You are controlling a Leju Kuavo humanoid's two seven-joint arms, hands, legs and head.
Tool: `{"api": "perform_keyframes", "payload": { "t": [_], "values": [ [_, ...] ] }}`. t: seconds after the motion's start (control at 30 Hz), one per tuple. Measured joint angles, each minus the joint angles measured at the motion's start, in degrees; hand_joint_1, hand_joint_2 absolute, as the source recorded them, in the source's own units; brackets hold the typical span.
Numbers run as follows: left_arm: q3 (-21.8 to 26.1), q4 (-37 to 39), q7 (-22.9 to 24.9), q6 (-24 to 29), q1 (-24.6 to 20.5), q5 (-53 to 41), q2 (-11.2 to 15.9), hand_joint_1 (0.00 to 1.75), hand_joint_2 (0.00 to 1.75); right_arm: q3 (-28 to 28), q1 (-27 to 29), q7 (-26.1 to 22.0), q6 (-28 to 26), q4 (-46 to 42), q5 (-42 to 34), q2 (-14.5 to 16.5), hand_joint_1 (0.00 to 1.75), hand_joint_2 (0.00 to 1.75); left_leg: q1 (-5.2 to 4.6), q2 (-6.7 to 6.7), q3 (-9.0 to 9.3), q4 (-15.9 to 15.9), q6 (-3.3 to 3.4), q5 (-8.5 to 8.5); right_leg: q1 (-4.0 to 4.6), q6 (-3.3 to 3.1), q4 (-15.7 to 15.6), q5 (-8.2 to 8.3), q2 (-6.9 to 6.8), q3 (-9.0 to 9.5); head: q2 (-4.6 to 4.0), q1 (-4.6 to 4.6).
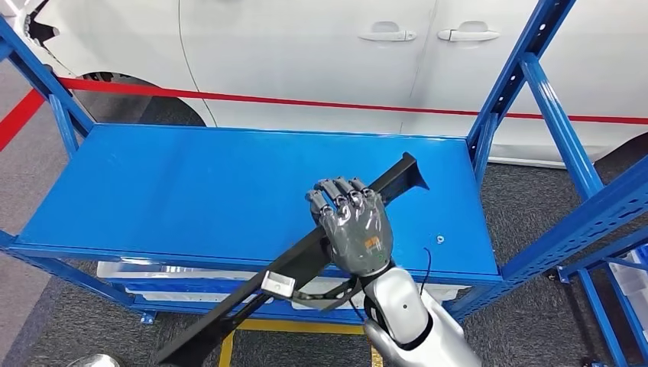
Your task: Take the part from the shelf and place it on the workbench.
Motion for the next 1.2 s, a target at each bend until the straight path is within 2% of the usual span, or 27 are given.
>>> {"api": "perform_keyframes", "payload": {
  "t": [0.03, 0.07, 0.13, 0.17, 0.2, 0.23, 0.33, 0.4, 0.47, 0.5, 0.53, 0.57, 0.6, 0.67, 0.7, 0.73, 0.8, 0.87, 0.93, 1.0, 1.03, 1.07, 1.1, 1.17, 1.2],
  "values": [
    [0.1, 0.0, 0.0, -0.1, 0.1, 0.1, 0.0, 0.00, 0.00, 0.7, 0.9, 0.3, -0.5, -0.6, 0.5, 0.2, 1.75, 1.75, 0.02, 0.00, -0.45, 1.0, -0.08, 0.22, 0.04, -0.06, 0.1, -0.10, 0.02, -0.03, 0.00, -0.01],
    [0.3, 0.0, 0.0, -0.1, 0.1, 0.1, 0.1, 0.00, 0.00, 1.3, 1.6, 0.8, -0.7, -1.3, 1.0, 0.4, 1.75, 1.75, 0.05, 0.01, 0.17, -0.3, -0.09, 1.48, 0.05, -0.07, 0.3, -0.21, 0.08, -0.04, 0.00, -0.01],
    [0.6, 0.0, 0.0, -0.1, 0.1, 0.1, 0.2, 0.00, 0.00, 2.4, 2.2, 1.5, -0.7, -2.2, 1.4, 0.8, 1.75, 1.75, 0.09, 0.03, 3.75, -7.6, 0.12, 5.16, 0.06, 0.15, 0.7, -0.53, 0.23, 0.00, 0.00, -0.01],
    [0.7, 0.0, 0.1, -0.1, 0.1, 0.1, 0.3, 0.00, 0.00, 2.6, 2.2, 1.6, -0.6, -2.5, 1.4, 1.0, 1.75, 1.75, 0.02, 0.00, 5.38, -11.0, 0.33, 6.34, 0.17, 0.37, 1.0, -0.69, 0.29, -0.04, 0.00, 0.00],
    [0.8, 0.0, 0.0, -0.1, 0.0, 0.1, 0.4, 0.00, 0.00, 2.8, 2.2, 1.6, -0.5, -2.7, 1.4, 1.2, 1.75, 1.75, -0.07, -0.03, 6.42, -13.2, 0.59, 6.91, 0.27, 0.61, 1.2, -0.78, 0.31, -0.11, 0.00, 0.02],
    [0.9, 0.0, 0.0, -0.1, 0.0, 0.1, 0.4, 0.00, 0.00, 2.9, 2.2, 1.6, -0.4, -2.8, 1.4, 1.3, 1.75, 1.75, -0.19, -0.08, 6.75, -14.1, 0.86, 6.88, 0.36, 0.86, 1.2, -0.79, 0.31, -0.18, 0.00, 0.04],
    [0.9, 0.0, -0.1, -0.1, 0.1, 0.1, 0.3, 0.00, 0.00, 2.9, 2.1, 1.6, -0.3, -2.8, 1.1, 1.6, 1.75, 1.75, -0.08, -0.06, 6.81, -14.6, 1.87, 7.35, 0.42, 1.62, 1.4, -0.96, 0.33, -0.34, 0.00, 0.08],
    [0.9, 0.0, -0.1, -0.1, 0.1, 0.2, 0.3, 0.00, 0.00, 2.9, 2.0, 1.7, -0.3, -2.8, 1.0, 1.6, 1.75, 1.75, 0.22, 0.05, 6.91, -15.0, 2.59, 7.70, 0.33, 2.14, 4.7, -3.28, 0.35, -1.75, 0.00, 0.16],
    [0.9, 0.0, 0.0, 0.0, 0.1, 0.2, 0.4, 0.00, 0.00, 2.8, 1.9, 2.1, -0.3, -2.7, 1.0, 1.5, 1.75, 1.75, 0.20, 0.09, 6.83, -15.0, 2.89, 7.77, 0.08, 2.55, 11.8, -6.98, 0.32, -4.94, 0.00, 0.23],
    [0.9, 0.0, 0.0, 0.0, 0.1, 0.1, 0.4, 0.00, 0.00, 2.8, 2.0, 2.4, -0.3, -2.6, 1.1, 1.4, 1.75, 1.75, 0.18, 0.09, 6.78, -15.0, 2.91, 7.77, -0.02, 2.69, 15.1, -8.12, 0.31, -6.44, 0.00, 0.23],
    [0.9, 0.0, 0.0, 0.0, 0.1, 0.1, 0.4, 0.00, 0.00, 2.6, 2.0, 2.8, -0.3, -2.5, 1.2, 1.4, 1.75, 1.75, 0.17, 0.07, 6.76, -14.9, 2.91, 7.75, -0.09, 2.76, 16.7, -8.25, 0.31, -7.21, 0.00, 0.22],
    [0.9, 0.0, 0.1, 0.1, 0.1, 0.1, 0.4, 0.00, 0.00, 2.4, 1.9, 3.2, -0.3, -2.5, 1.2, 1.3, 1.75, 1.75, 0.16, 0.04, 6.76, -14.8, 2.89, 7.71, -0.14, 2.73, 16.1, -7.27, 0.31, -6.92, 0.00, 0.23],
    [0.9, 0.0, 0.1, 0.1, 0.2, 0.1, 0.4, 0.00, 0.00, 2.2, 1.9, 3.5, -0.3, -2.5, 1.3, 1.2, 1.75, 1.75, 0.16, 0.00, 6.82, -14.7, 2.83, 7.65, -0.17, 2.59, 13.3, -5.34, 0.31, -5.52, 0.00, 0.23],
    [0.9, 0.0, 0.1, 0.0, 0.2, 0.1, 0.4, 0.00, 0.00, 1.7, 1.6, 4.4, -0.4, -2.5, 1.3, 1.0, 1.75, 1.75, 0.06, -0.07, 6.89, -14.6, 2.56, 7.49, -0.02, 2.12, 5.3, -1.89, 0.30, -1.75, 0.00, 0.24],
    [0.9, 0.0, 0.1, 0.0, 0.2, 0.1, 0.3, 0.00, 0.00, 1.6, 1.4, 4.8, -0.4, -2.5, 1.3, 1.0, 1.75, 1.75, -0.02, -0.07, 6.85, -14.5, 2.31, 7.46, 0.13, 1.91, 2.6, -1.08, 0.31, -0.47, 0.00, 0.22],
    [0.9, 0.0, 0.1, 0.1, 0.2, 0.1, 0.3, 0.00, 0.00, 1.4, 1.3, 5.4, -0.4, -2.6, 1.3, 0.8, 1.75, 1.75, -0.09, -0.07, 6.78, -14.5, 2.04, 7.47, 0.30, 1.76, 1.3, -0.97, 0.35, 0.06, 0.00, 0.22],
    [0.9, 0.0, 0.1, 0.1, 0.2, 0.1, 0.3, 0.00, 0.00, 1.1, 1.1, 6.5, -0.5, -2.8, 1.3, 0.5, 1.75, 1.75, -0.14, -0.05, 6.73, -14.7, 1.40, 7.57, 0.37, 1.43, 0.9, -0.92, 0.46, 0.14, 0.00, 0.19],
    [0.9, 0.0, 0.1, 0.1, 0.2, 0.1, 0.4, 0.00, 0.00, 0.8, 1.0, 7.0, -0.6, -3.1, 1.3, 0.2, 1.75, 1.75, -0.03, -0.01, 6.35, -13.7, 0.82, 6.65, 0.08, 0.78, 0.4, -0.59, 0.42, 0.32, 0.00, 0.16],
    [1.0, 0.0, 0.0, 0.1, 0.2, 0.1, 0.5, 0.00, 0.00, 0.6, 1.0, 7.0, -0.7, -3.4, 1.4, -0.1, 1.75, 1.75, 0.10, 0.02, 4.20, -8.7, 0.39, 3.58, -0.12, 0.26, 0.1, -0.40, 0.25, 0.44, 0.00, 0.14],
    [1.0, 0.0, -0.2, -0.1, 0.3, 0.1, 0.5, 0.00, 0.00, 0.6, 1.0, 6.5, -0.7, -3.6, 1.4, -0.2, 1.75, 1.75, 0.17, 0.02, 0.80, -1.2, 0.05, 0.24, -0.04, 0.09, 0.2, -0.44, 0.15, 0.37, 0.00, 0.14],
    [1.0, 0.0, -0.4, -0.2, 0.3, 0.1, 0.5, 0.00, 0.00, 0.6, 1.1, 6.2, -0.8, -3.6, 1.4, -0.2, 1.75, 1.75, 0.20, 0.03, -0.23, 1.1, -0.06, -0.25, 0.01, 0.06, 0.2, -0.46, 0.14, 0.37, 0.00, 0.14],
    [1.0, 0.0, -0.6, -0.3, 0.3, 0.1, 0.5, 0.00, 0.00, 0.6, 1.2, 5.9, -0.8, -3.6, 1.5, -0.3, 1.75, 1.75, 0.20, 0.03, -0.29, 1.2, -0.10, 0.40, 0.03, 0.04, 0.3, -0.50, 0.16, 0.40, 0.00, 0.14],
    [1.0, 0.0, -0.8, -0.4, 0.3, 0.1, 0.5, 0.00, 0.00, 0.7, 1.2, 5.7, -0.8, -3.7, 1.5, -0.3, 1.75, 1.75, 0.21, 0.03, 0.78, -1.0, -0.06, 2.08, 0.03, 0.06, 0.4, -0.56, 0.20, 0.47, 0.00, 0.13],
    [1.0, 0.0, -1.2, -0.8, 0.3, 0.2, 0.7, 0.00, 0.00, 0.8, 1.3, 5.4, -0.8, -3.9, 1.5, -0.3, 1.75, 1.75, 0.12, 0.03, 4.64, -8.9, 0.22, 5.80, 0.14, 0.30, 0.6, -0.79, 0.27, 0.57, 0.00, 0.13],
    [1.0, 0.0, -1.5, -1.0, 0.3, 0.2, 0.7, 0.00, 0.44, 0.8, 1.3, 5.3, -0.8, -4.0, 1.5, -0.2, 1.75, 1.75, 0.04, 0.01, 6.09, -12.0, 0.46, 6.80, 0.25, 0.51, 0.8, -0.88, 0.30, 0.50, 0.00, 0.15]
  ]
}}
